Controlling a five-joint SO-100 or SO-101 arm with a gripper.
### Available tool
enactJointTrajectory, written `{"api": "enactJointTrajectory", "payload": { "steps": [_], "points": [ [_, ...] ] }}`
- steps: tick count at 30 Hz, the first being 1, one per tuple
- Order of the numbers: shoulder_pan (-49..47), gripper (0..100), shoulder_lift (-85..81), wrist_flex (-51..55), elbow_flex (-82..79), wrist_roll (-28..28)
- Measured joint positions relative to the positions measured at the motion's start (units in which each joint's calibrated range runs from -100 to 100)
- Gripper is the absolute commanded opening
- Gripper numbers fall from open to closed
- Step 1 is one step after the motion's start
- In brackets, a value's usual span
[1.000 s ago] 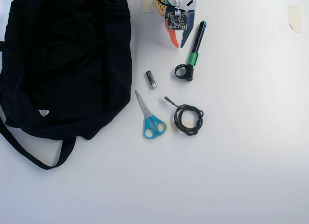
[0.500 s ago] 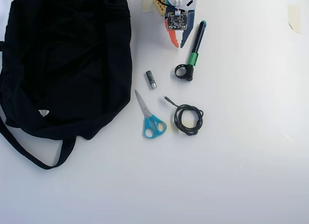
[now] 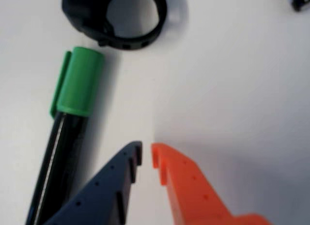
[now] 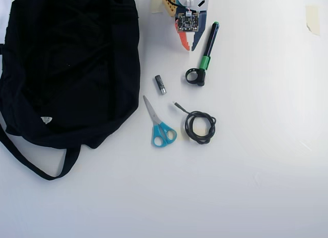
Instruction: Put the cable into the black bag
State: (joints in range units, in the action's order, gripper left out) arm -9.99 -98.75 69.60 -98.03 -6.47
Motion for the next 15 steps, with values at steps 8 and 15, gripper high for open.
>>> {"api": "enactJointTrajectory", "payload": {
  "steps": [8, 15],
  "points": [
    [0.07, 3, 0.00, -3.52, 0.00, 0.00],
    [0.07, 3, 4.07, -20.52, -0.16, 0.00]
  ]
}}
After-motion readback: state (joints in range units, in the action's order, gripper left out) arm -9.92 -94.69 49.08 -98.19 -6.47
